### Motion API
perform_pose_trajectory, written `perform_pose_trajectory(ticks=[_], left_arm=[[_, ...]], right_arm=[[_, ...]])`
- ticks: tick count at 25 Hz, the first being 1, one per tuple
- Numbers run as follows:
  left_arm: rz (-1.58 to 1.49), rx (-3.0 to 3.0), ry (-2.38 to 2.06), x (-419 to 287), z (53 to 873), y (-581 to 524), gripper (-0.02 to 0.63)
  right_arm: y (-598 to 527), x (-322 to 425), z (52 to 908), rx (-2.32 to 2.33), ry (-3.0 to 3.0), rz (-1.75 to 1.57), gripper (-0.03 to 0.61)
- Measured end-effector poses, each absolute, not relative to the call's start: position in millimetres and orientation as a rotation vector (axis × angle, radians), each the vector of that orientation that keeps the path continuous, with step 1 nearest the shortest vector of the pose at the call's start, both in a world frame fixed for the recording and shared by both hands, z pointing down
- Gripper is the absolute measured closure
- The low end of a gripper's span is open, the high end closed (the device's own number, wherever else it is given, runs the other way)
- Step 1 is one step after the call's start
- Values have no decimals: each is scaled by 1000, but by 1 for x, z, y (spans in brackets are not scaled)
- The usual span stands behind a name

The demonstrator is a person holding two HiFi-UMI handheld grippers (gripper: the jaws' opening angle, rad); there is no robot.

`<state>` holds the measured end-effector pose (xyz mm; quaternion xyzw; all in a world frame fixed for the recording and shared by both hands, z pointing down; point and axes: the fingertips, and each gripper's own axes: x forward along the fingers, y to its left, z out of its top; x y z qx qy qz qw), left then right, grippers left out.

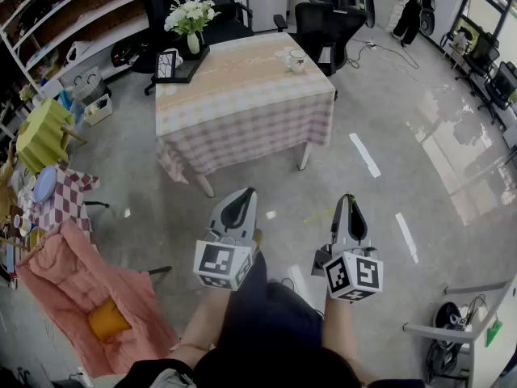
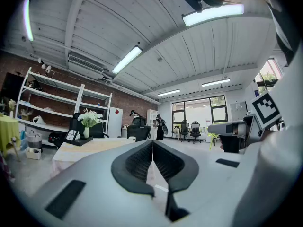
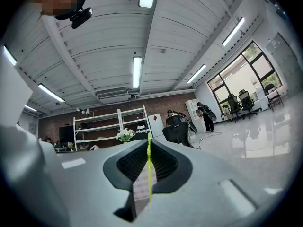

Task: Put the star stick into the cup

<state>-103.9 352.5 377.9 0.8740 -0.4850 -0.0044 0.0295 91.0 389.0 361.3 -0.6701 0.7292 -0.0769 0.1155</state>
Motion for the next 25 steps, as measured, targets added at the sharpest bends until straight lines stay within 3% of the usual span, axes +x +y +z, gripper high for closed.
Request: perform_pose_trajectory(ticks=[25], left_arm=[[28, 2641, -1485, -120, 399, 292, 601]], right_arm=[[334, 97, 365, -2010, 2056, -235, 563]])
